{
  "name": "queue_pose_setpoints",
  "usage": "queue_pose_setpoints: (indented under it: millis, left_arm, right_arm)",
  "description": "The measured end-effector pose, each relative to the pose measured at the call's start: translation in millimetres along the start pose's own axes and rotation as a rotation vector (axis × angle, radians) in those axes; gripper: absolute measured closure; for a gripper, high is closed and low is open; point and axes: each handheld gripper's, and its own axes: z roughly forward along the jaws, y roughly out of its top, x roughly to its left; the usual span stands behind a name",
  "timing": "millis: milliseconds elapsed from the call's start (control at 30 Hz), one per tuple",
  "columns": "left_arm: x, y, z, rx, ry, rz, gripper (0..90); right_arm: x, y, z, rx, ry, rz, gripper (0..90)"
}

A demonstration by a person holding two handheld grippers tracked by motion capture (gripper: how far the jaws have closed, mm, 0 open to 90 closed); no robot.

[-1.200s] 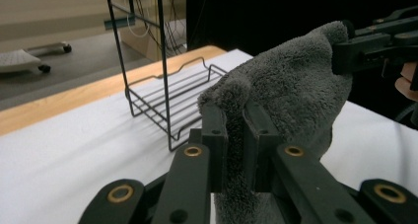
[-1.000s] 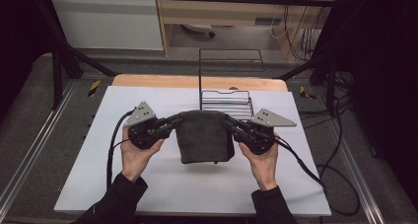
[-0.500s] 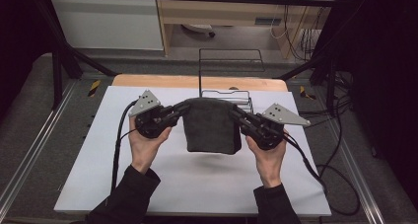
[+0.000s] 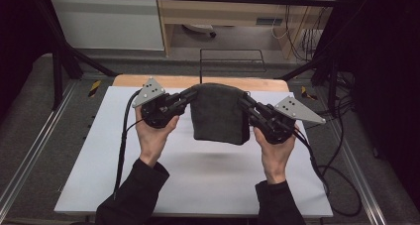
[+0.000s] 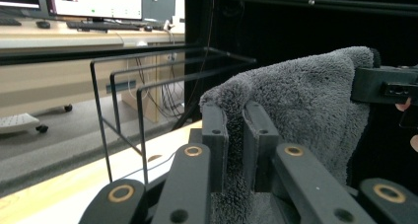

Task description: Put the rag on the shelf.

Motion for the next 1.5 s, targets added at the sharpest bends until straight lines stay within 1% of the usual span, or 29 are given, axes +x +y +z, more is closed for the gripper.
queue_pose_setpoints:
  millis: [133, 167, 267, 433, 500, 633, 800, 1000, 1200, 1267, 1500]
  left_arm:
    - [-0.2, 6.6, 2.8, -0.025, 0.003, -0.004, 81.3]
    - [-0.3, 8.5, 3.7, -0.033, 0.004, -0.006, 81.3]
    - [0.8, 14.5, 6.3, -0.046, 0.005, -0.006, 81.2]
    - [2.6, 24.1, 8.8, -0.076, 0.002, -0.005, 81.3]
    - [2.9, 27.7, 10.3, -0.086, 0.0, -0.012, 81.3]
    - [1.4, 37.4, 13.7, -0.1, 0.007, 0.004, 81.3]
    - [0.3, 49.6, 18.6, -0.118, 0.009, 0.011, 81.3]
    - [0.0, 61.4, 22.9, -0.151, 0.006, 0.01, 81.3]
    - [1.3, 73.7, 25.9, -0.168, 0.019, 0.022, 81.3]
    - [2.2, 79.2, 27.5, -0.174, 0.021, 0.02, 81.3]
    - [6.1, 97.1, 35.2, -0.196, 0.025, 0.021, 81.3]
  right_arm:
    - [-0.5, 10.5, 0.4, -0.024, -0.008, -0.005, 81.8]
    - [-0.5, 10.5, 0.4, -0.024, -0.008, -0.005, 81.8]
    - [-0.8, 18.6, 1.6, -0.038, -0.01, -0.018, 81.8]
    - [-2.7, 25.3, 2.9, -0.053, -0.018, -0.028, 81.8]
    - [-3.9, 29.0, 3.9, -0.059, -0.025, -0.03, 81.8]
    - [-7.9, 37.5, 5.8, -0.071, -0.04, -0.037, 81.8]
    - [-11.7, 47.4, 7.0, -0.098, -0.056, -0.035, 81.8]
    - [-15.3, 61.1, 9.6, -0.137, -0.072, -0.036, 81.7]
    - [-16.8, 70.4, 13.1, -0.145, -0.083, -0.053, 81.7]
    - [-17.5, 74.4, 15.1, -0.152, -0.086, -0.055, 81.7]
    - [-23.8, 92.5, 21.9, -0.164, -0.101, -0.071, 81.7]
